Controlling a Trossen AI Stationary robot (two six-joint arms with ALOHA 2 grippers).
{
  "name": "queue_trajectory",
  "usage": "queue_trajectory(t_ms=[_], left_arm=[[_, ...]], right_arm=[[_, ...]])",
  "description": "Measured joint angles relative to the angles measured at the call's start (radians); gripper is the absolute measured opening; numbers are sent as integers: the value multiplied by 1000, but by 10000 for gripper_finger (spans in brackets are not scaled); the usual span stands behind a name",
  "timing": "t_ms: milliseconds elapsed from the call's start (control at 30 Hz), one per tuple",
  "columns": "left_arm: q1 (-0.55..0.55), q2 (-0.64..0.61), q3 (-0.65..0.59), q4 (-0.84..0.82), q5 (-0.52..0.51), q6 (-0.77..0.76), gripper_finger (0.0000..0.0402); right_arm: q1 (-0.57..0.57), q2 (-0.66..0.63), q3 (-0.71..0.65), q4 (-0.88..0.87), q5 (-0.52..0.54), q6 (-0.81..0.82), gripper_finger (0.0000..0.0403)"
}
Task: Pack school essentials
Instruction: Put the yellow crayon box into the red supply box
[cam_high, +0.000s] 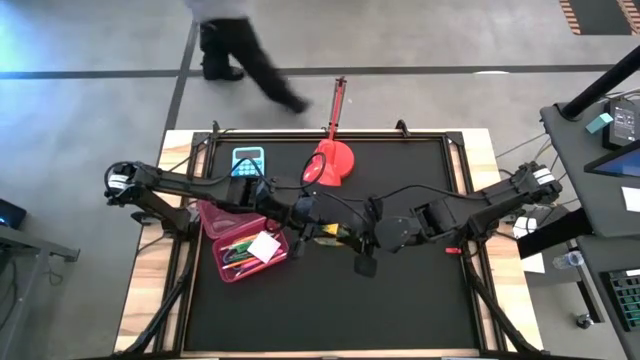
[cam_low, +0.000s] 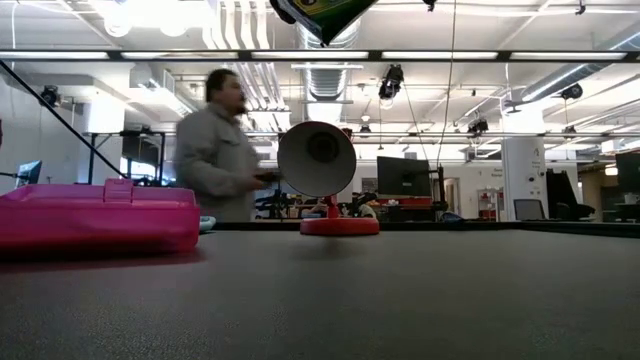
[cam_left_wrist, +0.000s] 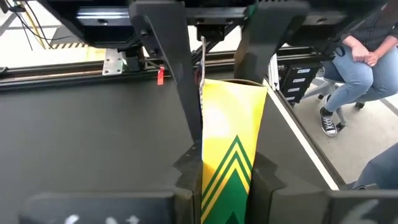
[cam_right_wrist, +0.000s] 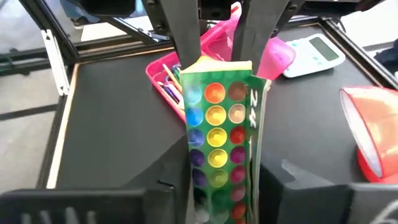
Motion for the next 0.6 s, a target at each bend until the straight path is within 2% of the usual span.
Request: queue_trajectory(t_ms=[167,367,467,600], left_arm=[[1,0,0,0,-1,-31,51],[22,0,0,-41,-5,-142,50],[45,-8,0,-183,-8,-203,49],[61,-18,0,-479,-7,-256,49]], right_arm=[[0,-26,0,-27,-43,60,156],[1,-91,79,-294,-70,194,207],[1,-114,105,-403,-59,242,215],[4,-130,105,-479,-53,288,215]])
